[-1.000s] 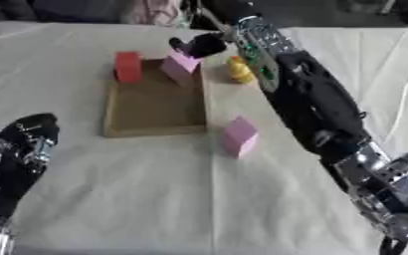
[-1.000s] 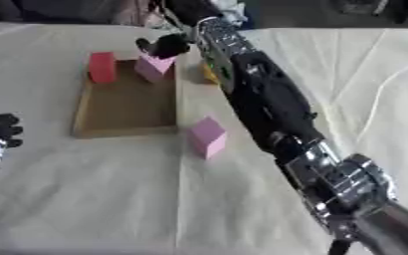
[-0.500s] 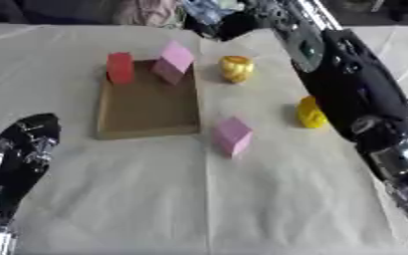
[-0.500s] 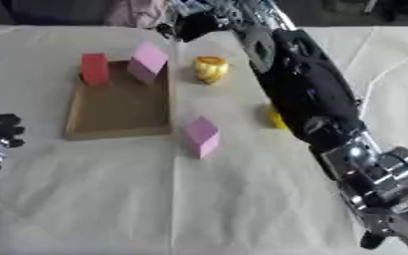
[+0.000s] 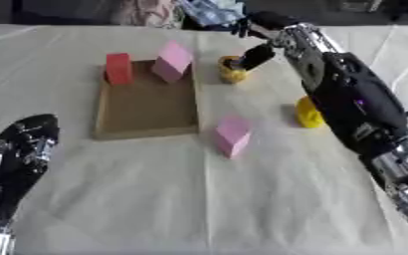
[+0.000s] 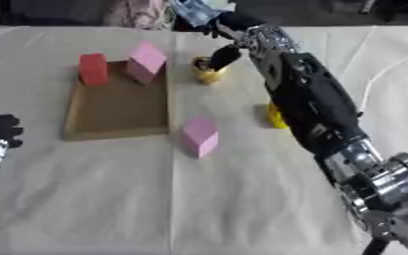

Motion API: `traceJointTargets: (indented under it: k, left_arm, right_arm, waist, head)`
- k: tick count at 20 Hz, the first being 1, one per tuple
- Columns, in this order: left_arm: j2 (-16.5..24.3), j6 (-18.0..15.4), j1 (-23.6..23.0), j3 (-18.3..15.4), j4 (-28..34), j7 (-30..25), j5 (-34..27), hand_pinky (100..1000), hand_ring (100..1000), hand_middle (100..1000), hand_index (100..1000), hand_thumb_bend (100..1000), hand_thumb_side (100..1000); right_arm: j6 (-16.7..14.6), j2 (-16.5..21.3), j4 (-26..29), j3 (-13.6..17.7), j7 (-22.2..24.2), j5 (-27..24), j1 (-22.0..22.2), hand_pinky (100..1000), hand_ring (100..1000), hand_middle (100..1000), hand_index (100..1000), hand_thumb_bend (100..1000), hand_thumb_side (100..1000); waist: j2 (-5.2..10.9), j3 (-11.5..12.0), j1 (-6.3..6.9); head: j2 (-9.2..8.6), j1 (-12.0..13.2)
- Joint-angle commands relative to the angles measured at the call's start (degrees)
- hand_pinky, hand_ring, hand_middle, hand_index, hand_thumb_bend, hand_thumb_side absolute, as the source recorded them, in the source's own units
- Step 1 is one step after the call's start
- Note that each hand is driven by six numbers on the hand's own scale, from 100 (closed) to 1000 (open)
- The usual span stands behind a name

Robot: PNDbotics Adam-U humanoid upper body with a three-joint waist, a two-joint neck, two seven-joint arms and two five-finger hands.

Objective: Pick up objects on the table and place them in the box.

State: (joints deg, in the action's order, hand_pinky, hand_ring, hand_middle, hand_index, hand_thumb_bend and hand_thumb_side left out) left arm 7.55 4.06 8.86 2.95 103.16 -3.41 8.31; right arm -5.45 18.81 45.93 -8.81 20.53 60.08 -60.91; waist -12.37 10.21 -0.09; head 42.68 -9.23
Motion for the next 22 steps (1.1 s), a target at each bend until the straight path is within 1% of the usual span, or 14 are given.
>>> traceJointTargets:
  k: [1,6,8,10,11,12,13,14,16,18,19,20,21,22]
  left_arm:
    - [0.56,-0.08,0.30,-0.31,1.20,0.04,0.11,746,759,713,769,232,557]
    - [0.59,-0.06,0.26,-0.37,1.21,-0.02,0.11,747,759,713,769,232,557]
    - [0.56,-0.08,0.29,-0.33,1.20,-0.10,0.12,748,759,714,769,232,558]
    - [0.55,-0.08,0.29,-0.33,1.20,-0.15,0.15,748,759,714,769,231,559]
    - [0.55,-0.07,0.28,-0.35,1.20,-0.16,0.16,748,759,714,769,230,559]
    - [0.55,-0.07,0.27,-0.36,1.21,-0.16,0.16,748,759,714,769,230,559]
    - [0.54,-0.06,0.27,-0.36,1.22,-0.16,0.14,748,759,713,769,230,559]
    - [0.53,-0.05,0.29,-0.35,1.22,-0.17,0.12,748,759,713,769,230,559]
    - [0.46,-0.03,0.32,-0.32,1.21,-0.18,0.08,748,759,713,769,229,560]
    - [0.42,-0.03,0.34,-0.31,1.21,-0.20,0.06,748,761,713,769,228,560]
    - [0.41,-0.03,0.34,-0.31,1.21,-0.20,0.05,749,762,713,769,228,560]
    - [0.40,-0.03,0.35,-0.32,1.22,-0.20,0.05,749,763,713,769,228,560]
    - [0.39,-0.03,0.36,-0.32,1.22,-0.20,0.04,749,763,713,769,228,560]
    - [0.39,-0.03,0.37,-0.32,1.21,-0.20,0.04,749,763,713,769,228,561]
  right_arm:
    - [-0.72,0.28,-0.62,0.73,0.82,1.47,-0.80,934,814,743,850,401,505]
    - [-2.07,0.10,-1.36,0.67,4.31,1.30,-0.61,936,816,747,851,409,513]
    - [-2.17,-0.01,-1.52,0.41,5.00,2.62,-0.67,943,818,751,851,417,496]
    - [-1.76,-0.24,-1.87,0.40,4.44,5.01,-0.56,941,811,744,838,403,464]
    - [-1.39,-0.37,-2.12,0.46,3.65,6.45,-0.49,939,799,732,823,390,415]
    - [-1.02,-0.54,-2.37,0.50,2.53,8.04,-0.40,939,799,732,823,390,415]
    - [-0.57,-0.68,-2.61,0.52,1.15,9.87,-0.29,941,792,723,812,393,379]
    - [-0.07,-0.93,-2.98,0.61,-0.51,11.84,-0.15,940,788,718,806,392,367]
    - [0.69,-1.53,-4.02,1.05,-3.78,14.76,0.12,928,767,687,773,356,310]
    - [1.04,-2.03,-4.94,1.43,-6.60,16.18,0.28,919,753,663,745,315,266]
    - [1.17,-2.19,-5.08,1.59,-8.04,16.42,0.28,900,727,625,691,211,188]
    - [1.45,-2.31,-4.96,1.71,-9.88,16.36,0.30,888,708,607,662,126,138]
    - [1.80,-2.39,-4.78,1.75,-11.72,16.15,0.29,872,683,580,617,100,100]
    - [2.20,-2.45,-4.45,1.73,-13.71,15.69,0.28,865,674,570,596,100,100]
  waist:
    - [0.63,-0.10,0.77]
    - [0.67,-0.16,0.84]
    - [0.67,-0.15,0.83]
    - [0.64,-0.08,0.87]
    - [0.63,-0.03,0.90]
    - [0.62,0.00,0.91]
    - [0.59,0.04,0.93]
    - [0.57,0.09,0.95]
    - [0.52,0.17,0.97]
    - [0.48,0.23,0.97]
    - [0.46,0.25,0.98]
    - [0.45,0.27,0.97]
    - [0.45,0.29,0.96]
    - [0.45,0.30,0.93]
  head:
    - [-0.82,0.01]
    - [-0.91,-0.02]
    - [-0.94,-0.05]
    - [-0.99,-0.12]
    - [-1.00,-0.16]
    - [-1.00,-0.19]
    - [-1.04,-0.21]
    - [-1.07,-0.23]
    - [-1.13,-0.32]
    - [-1.16,-0.36]
    - [-1.15,-0.37]
    - [-1.15,-0.38]
    - [-1.15,-0.40]
    - [-1.17,-0.41]
